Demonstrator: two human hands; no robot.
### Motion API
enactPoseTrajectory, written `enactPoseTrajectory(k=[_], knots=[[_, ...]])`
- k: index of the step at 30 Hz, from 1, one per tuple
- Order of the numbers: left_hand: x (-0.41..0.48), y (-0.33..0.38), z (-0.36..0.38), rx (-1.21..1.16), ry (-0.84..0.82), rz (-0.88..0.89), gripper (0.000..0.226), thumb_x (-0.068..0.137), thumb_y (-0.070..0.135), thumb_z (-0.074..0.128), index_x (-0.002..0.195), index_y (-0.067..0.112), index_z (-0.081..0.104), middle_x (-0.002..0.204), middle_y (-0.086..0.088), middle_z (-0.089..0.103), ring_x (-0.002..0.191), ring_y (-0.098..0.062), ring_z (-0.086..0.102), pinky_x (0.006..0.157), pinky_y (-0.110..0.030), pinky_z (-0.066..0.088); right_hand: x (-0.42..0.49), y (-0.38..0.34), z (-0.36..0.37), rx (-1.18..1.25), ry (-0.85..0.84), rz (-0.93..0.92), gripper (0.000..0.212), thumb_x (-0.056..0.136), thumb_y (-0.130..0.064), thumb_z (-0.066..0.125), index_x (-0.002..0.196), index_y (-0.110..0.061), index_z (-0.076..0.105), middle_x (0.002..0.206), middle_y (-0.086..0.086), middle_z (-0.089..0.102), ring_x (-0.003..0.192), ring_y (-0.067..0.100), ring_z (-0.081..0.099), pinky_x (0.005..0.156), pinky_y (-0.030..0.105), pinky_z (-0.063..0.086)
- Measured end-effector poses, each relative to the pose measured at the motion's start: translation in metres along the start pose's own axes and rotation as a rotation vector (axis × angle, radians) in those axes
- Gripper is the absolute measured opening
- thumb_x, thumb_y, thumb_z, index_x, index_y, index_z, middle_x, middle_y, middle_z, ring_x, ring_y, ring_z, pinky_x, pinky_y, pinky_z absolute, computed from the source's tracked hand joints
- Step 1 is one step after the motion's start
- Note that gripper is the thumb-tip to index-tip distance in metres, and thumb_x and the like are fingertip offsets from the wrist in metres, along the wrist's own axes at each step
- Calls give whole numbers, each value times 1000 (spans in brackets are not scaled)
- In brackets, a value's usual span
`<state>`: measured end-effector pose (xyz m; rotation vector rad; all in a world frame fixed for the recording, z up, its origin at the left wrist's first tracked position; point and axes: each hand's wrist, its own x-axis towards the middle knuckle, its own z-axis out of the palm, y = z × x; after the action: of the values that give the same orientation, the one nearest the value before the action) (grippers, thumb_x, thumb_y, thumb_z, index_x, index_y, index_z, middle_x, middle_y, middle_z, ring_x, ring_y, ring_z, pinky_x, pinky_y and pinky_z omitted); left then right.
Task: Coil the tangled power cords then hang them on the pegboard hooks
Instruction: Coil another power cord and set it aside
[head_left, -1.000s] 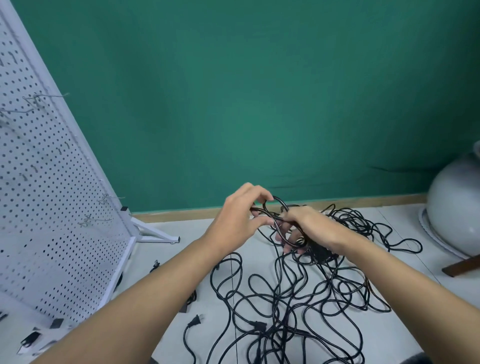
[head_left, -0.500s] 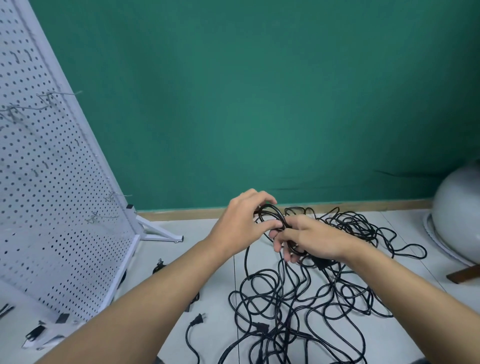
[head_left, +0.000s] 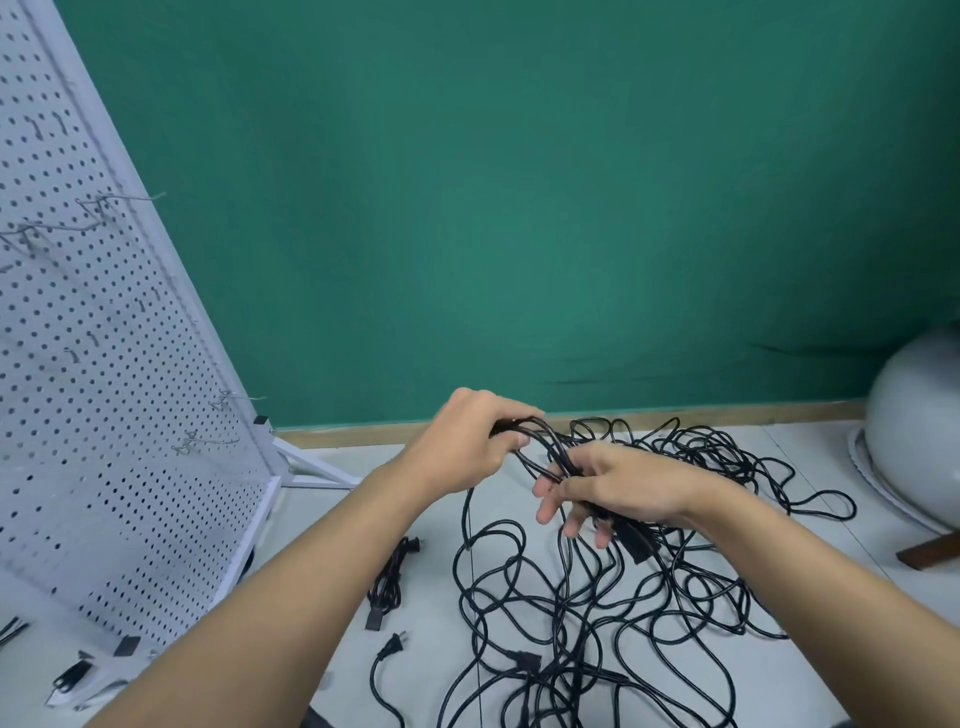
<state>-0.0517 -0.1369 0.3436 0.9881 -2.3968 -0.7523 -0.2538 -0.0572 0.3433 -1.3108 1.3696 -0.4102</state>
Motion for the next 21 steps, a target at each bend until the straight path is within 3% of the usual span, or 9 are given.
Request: enactPoseTrajectory(k=[3, 6, 10, 13, 17, 19, 21], knots=[[-2, -1, -5, -17, -87, 14, 15, 97, 18, 69, 91, 30, 77, 61, 15, 63, 54, -12, 36, 53, -24, 34, 2, 4, 3, -161, 34, 29, 17, 108, -20, 50, 117, -11, 61, 87, -1, 68, 63, 9, 57, 48, 20, 42], [-5, -2, -2, 10, -74, 1, 19, 99, 23, 66, 87, 11, 75, 65, 6, 65, 51, -11, 41, 51, -18, 31, 7, 7, 8, -272, 85, 41, 23, 110, -24, 42, 115, -14, 62, 82, -2, 49, 61, 9, 50, 50, 20, 39], [-3, -13, 2, 23, -27, -39, 29, 97, 36, 69, 74, 20, 69, 65, -4, 65, 59, -22, 53, 59, -38, 46, 8, 9, 10, -347, 148, -7, 34, 110, -41, 40, 106, -17, 64, 77, -3, 48, 51, 8, 40, 44, 17, 34], [-4, -12, 6, 7, 1, -45, 30, 96, 39, 71, 77, 16, 73, 66, -3, 67, 63, -24, 57, 63, -39, 48, 8, 10, 7, -340, 180, -66, 34, 109, -39, 43, 94, -16, 62, 66, -7, 44, 45, 8, 35, 42, 20, 32], [-8, -21, 6, -243, 86, -145, 17, 94, 36, 74, 100, 22, 81, 91, 13, 78, 87, -5, 71, 84, -22, 54, 6, 10, -1, -172, 269, -143, 31, 110, -31, 44, 84, -17, 52, 60, -6, 39, 46, 10, 36, 44, 23, 35], [-11, -30, 8, -286, 90, -190, 14, 95, 30, 74, 102, 21, 81, 94, 13, 79, 93, -6, 73, 91, -24, 55, 6, 13, -5, -137, 307, -163, 32, 111, -31, 44, 83, -17, 52, 63, -3, 42, 50, 10, 41, 48, 22, 40], [-11, -32, 11, -316, 129, -232, 9, 95, 22, 74, 97, 18, 81, 86, 6, 79, 87, -14, 75, 88, -30, 59, 8, 17, -7, -128, 328, -185, 32, 110, -30, 45, 83, -16, 54, 65, -3, 51, 55, 12, 49, 53, 25, 46]])
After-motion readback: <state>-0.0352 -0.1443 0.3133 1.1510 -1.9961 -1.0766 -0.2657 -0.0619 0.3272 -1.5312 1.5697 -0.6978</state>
